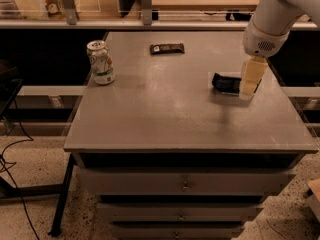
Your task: Move rxbar blueberry near 7up can
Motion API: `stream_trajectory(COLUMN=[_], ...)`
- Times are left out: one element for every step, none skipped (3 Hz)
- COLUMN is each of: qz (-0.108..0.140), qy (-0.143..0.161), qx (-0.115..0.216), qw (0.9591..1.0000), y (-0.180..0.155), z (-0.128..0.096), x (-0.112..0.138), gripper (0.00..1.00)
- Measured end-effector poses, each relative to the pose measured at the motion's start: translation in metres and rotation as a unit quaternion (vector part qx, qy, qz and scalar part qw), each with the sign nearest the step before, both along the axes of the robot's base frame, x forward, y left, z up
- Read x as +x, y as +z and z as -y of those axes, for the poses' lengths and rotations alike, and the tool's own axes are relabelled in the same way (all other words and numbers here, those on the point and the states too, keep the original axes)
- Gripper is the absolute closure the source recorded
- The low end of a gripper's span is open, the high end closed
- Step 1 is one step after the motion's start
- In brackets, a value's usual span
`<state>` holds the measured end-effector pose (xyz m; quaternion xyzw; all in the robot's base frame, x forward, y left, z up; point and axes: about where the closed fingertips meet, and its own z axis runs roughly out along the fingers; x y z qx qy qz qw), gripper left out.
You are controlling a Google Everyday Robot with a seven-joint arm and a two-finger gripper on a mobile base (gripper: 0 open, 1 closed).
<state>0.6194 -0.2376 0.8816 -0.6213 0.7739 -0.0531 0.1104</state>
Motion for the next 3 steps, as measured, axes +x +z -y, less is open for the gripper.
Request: stream_trajectory(qz=[-0.012,-0.025,-0.037], qy=[-0.015,-0.021,-0.018], qx=[-0.002,0.010,0.017], qw=[0.9998,0.9994,0.9990], y=[-0.016,-0.027,-0.037], z=[0.011,0.016,0.013], x=[0.001,-0.003,-0.009], gripper=[0.00,0.17,0.41])
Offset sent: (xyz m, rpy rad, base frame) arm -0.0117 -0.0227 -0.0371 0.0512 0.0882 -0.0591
